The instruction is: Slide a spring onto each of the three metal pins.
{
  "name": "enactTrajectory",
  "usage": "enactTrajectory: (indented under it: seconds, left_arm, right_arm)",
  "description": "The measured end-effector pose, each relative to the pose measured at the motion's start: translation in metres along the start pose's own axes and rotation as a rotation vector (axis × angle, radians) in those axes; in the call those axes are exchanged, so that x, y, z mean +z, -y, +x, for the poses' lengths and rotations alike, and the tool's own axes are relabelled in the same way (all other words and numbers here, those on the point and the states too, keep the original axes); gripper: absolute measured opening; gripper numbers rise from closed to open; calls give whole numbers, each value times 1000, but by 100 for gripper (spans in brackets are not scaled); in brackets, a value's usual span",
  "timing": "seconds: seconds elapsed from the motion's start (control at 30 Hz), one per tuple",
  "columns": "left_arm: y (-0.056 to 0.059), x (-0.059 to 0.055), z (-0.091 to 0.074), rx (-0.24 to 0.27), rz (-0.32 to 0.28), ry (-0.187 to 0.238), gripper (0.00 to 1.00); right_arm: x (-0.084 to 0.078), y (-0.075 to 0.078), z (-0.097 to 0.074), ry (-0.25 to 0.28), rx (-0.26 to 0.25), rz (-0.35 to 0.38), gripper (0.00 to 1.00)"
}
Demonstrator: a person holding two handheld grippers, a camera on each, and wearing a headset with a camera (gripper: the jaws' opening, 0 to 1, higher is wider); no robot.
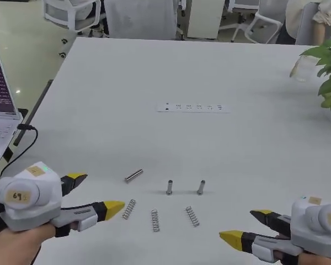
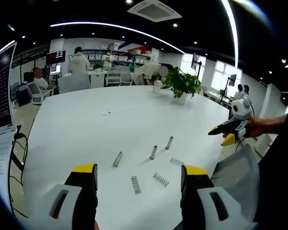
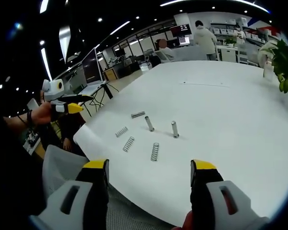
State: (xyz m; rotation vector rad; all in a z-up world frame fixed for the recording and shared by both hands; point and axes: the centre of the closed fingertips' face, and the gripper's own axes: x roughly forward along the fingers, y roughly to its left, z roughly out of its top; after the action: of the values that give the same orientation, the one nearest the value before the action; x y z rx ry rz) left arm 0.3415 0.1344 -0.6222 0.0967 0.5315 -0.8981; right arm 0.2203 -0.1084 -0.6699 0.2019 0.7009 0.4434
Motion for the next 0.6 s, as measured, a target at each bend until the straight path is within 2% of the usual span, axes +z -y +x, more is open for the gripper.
enactTrajectory:
  seconds: [0.23,0.27,0.6]
  left_arm:
    - [-4,5,7,-3,24,-6,65]
    - [-8,6,8,-3,30,-9,65]
    - [-15,13,25,-19,52,-22,63]
  right_arm:
    - [-1,3,0,-3,-8,5,66]
    - [-1,3,0,-1,-9,4,66]
    - [-1,3,-1,4,-8,5,64]
